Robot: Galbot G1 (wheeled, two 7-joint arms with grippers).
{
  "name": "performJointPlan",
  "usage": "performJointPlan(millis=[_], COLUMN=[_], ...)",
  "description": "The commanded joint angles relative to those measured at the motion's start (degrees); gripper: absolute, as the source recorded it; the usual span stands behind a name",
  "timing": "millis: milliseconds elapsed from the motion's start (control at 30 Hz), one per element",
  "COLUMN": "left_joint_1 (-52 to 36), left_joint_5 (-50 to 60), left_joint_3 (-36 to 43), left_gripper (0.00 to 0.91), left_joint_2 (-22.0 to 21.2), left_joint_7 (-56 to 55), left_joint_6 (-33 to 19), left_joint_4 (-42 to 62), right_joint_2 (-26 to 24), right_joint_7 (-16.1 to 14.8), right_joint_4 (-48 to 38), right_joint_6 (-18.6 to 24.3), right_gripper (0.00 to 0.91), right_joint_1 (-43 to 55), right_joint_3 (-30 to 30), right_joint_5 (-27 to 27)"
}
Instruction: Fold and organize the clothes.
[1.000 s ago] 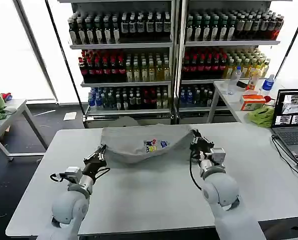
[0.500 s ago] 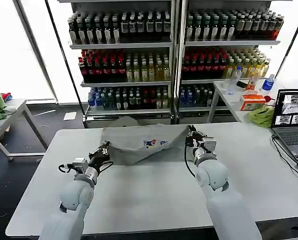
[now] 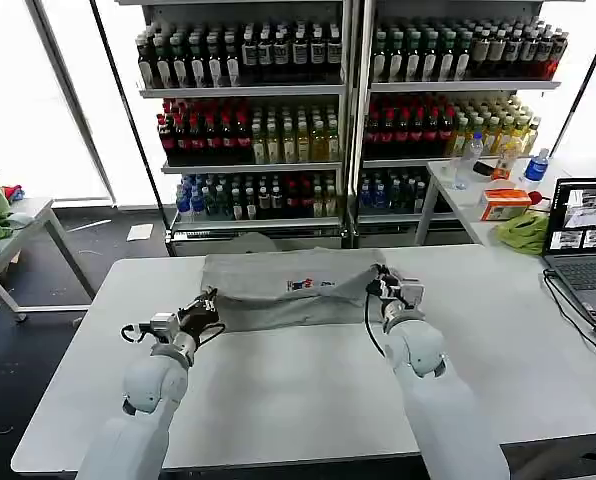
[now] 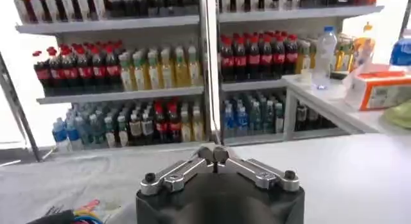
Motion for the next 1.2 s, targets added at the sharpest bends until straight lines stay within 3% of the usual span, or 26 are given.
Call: performJointPlan(millis=[33, 167, 200, 233, 267, 300, 500, 667, 767, 1067, 1200], left_joint_1=[-1.4, -1.8, -1.8, -1.8, -1.8, -1.7, -1.6, -0.8, 0.9, 4.9, 6.6], left_joint_5=[0.4, 0.7, 0.7, 0.7, 0.8, 0.9, 1.3, 1.3, 1.3, 1.1, 1.2], left_joint_3=[0.5, 0.6, 0.6, 0.6, 0.5, 0.5, 0.6, 0.3, -0.6, -2.4, -2.9], left_gripper=[0.0, 0.04, 0.353, 0.595, 0.867, 0.907, 0.907, 0.907, 0.907, 0.907, 0.907], left_joint_2=[0.0, 0.0, 0.0, 0.0, 0.0, 0.0, -0.1, 0.3, 0.9, 1.6, 1.6], left_joint_7=[-0.1, -0.6, -0.8, -1.0, -1.3, -1.4, -1.9, -2.5, -2.6, -2.5, -2.5], left_joint_6=[0.4, 0.9, 1.1, 1.3, 1.6, 1.6, 2.4, 4.0, 4.8, 6.1, 6.1], left_joint_4=[2.0, 2.1, 2.0, 2.0, 1.8, 1.7, 0.8, -1.2, -3.2, -8.4, -10.1], right_joint_2=[1.0, 2.2, 2.3, 2.6, 2.9, 3.2, 3.9, 5.9, 5.6, 1.8, 0.0], right_joint_7=[0.6, 1.2, 1.5, 1.7, 2.4, 2.7, 3.9, 6.7, 7.7, 10.5, 11.6], right_joint_4=[-3.1, -4.4, -4.6, -4.8, -4.9, -4.9, -5.0, -6.6, -5.3, 5.6, 9.6], right_joint_6=[0.2, 2.0, 2.3, 2.3, 2.2, 1.9, 1.6, 0.7, -0.3, -5.7, -5.9], right_gripper=[0.0, 0.0, 0.0, 0.171, 0.766, 0.907, 0.907, 0.907, 0.907, 0.907, 0.907], right_joint_1=[1.2, 1.8, 1.9, 2.0, 2.0, 2.1, 2.4, 4.0, 3.7, 0.2, -2.9], right_joint_3=[-0.1, 0.0, 0.0, 0.0, 0.0, 0.0, 0.0, 0.8, 0.4, -0.7, -0.5], right_joint_5=[0.0, -0.8, -0.8, -0.8, -0.9, -0.8, -0.2, 4.8, 5.0, 7.0, 7.0])
